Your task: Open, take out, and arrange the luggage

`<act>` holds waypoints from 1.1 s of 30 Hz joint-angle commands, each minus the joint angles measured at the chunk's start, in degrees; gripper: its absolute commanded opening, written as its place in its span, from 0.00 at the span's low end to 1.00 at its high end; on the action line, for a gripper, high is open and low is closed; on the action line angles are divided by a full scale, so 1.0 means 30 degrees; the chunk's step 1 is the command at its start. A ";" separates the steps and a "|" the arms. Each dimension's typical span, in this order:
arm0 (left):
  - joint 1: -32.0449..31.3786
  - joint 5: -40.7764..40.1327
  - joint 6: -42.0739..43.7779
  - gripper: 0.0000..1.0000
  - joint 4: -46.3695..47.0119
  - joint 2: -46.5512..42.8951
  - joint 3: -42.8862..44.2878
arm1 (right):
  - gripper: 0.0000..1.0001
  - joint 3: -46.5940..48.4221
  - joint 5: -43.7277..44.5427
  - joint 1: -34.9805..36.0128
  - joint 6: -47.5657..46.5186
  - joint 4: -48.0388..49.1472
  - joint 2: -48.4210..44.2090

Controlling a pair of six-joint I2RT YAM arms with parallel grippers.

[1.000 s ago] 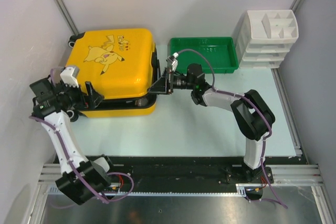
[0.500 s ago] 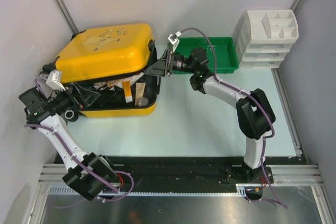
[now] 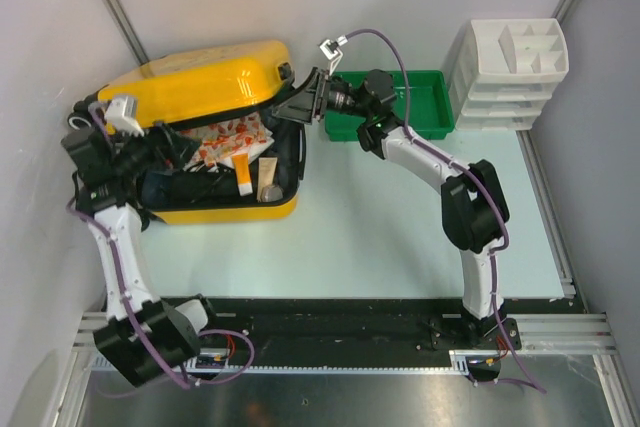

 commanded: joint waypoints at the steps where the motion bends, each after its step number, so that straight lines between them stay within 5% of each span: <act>1: -0.1860 -0.3504 -0.3377 0.95 0.4255 0.2582 0.3985 | 0.98 0.1320 0.0816 -0.0646 -0.0838 0.0842 0.0057; 8: -0.2388 -0.5148 -0.5194 0.95 0.5164 0.6159 0.8767 | 0.97 -0.1811 -0.0062 -0.0794 -0.2065 0.0785 -0.1728; 12: -0.2886 -0.5702 -0.4991 0.96 0.5194 0.7830 1.1054 | 0.93 -0.3572 -0.1440 -0.0532 -0.5370 -0.1433 -0.2140; 19: -0.3561 -0.6494 -0.4053 0.98 0.5194 1.0292 1.3836 | 0.91 0.1021 0.3241 0.3385 -2.1917 -1.9466 -0.0919; 25: -0.3590 -0.6468 -0.3555 0.99 0.5194 1.1234 1.4574 | 0.96 0.2342 0.6495 0.5678 -2.7112 -2.1070 0.0755; 33: -0.3590 -0.6993 -0.1915 1.00 0.5135 1.1350 1.3459 | 0.99 0.5829 0.6324 0.7583 -2.8666 -2.2448 0.4448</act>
